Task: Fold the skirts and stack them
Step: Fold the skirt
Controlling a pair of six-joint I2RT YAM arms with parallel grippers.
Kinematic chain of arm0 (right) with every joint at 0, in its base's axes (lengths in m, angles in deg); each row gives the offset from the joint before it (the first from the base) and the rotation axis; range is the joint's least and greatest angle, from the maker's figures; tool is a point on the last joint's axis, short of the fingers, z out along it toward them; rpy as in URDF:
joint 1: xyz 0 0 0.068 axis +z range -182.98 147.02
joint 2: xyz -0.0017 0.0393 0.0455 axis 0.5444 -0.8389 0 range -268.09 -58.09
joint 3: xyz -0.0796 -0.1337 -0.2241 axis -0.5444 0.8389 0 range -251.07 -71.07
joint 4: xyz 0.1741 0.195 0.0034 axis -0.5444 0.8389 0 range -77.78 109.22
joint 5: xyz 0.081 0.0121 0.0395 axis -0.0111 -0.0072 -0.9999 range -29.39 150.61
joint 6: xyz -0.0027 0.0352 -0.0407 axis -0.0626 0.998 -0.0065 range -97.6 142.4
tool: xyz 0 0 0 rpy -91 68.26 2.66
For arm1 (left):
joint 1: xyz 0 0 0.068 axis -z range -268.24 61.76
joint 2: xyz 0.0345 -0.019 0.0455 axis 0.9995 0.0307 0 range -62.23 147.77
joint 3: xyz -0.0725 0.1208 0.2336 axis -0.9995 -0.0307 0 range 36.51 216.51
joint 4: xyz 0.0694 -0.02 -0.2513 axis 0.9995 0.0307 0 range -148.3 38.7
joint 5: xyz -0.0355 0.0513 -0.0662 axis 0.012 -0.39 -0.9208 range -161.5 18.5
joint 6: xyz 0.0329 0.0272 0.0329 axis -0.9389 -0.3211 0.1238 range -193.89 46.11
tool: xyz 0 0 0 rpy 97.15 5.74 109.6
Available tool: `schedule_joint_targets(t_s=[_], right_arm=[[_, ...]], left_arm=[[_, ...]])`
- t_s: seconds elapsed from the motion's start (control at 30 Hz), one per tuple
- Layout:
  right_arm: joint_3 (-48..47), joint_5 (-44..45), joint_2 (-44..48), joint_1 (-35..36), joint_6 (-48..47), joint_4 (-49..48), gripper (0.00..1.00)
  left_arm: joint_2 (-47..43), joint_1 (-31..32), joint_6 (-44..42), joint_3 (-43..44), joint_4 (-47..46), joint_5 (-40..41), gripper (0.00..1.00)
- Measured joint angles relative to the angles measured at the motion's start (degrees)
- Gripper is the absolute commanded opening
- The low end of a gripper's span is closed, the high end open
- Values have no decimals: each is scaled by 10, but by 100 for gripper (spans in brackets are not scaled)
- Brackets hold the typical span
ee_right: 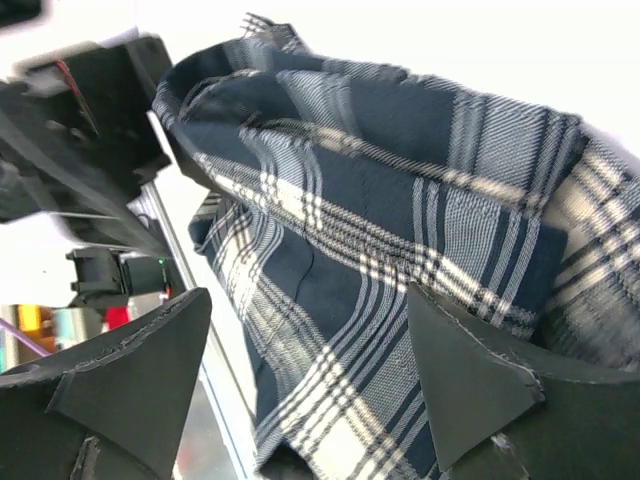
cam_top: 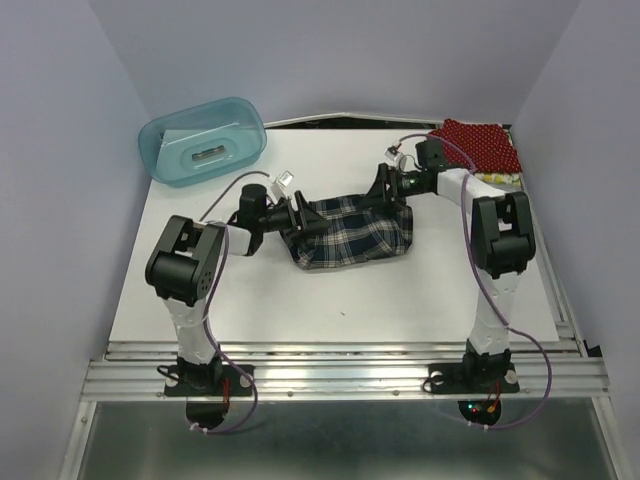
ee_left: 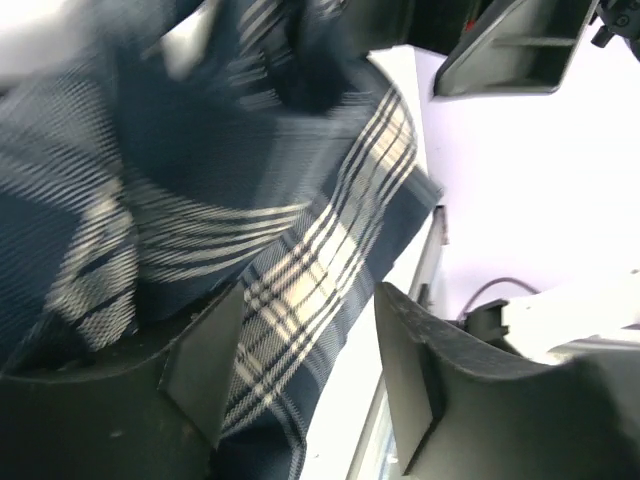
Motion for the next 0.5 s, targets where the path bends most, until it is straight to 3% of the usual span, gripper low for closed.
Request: schedule_joint_targets(t_s=[0.03, 0.17, 0.4, 0.5], right_arm=[[4, 7, 15, 1, -5, 9, 88], [23, 37, 102, 2, -13, 27, 97], [79, 147, 329, 2, -15, 13, 100], [146, 196, 385, 2, 3, -2, 100]], left_arm=[[-16, 0, -28, 11, 28, 2, 83], [-117, 0, -150, 60, 161, 33, 90], [-270, 35, -430, 169, 367, 174, 82], [-284, 100, -536, 200, 432, 267, 85]])
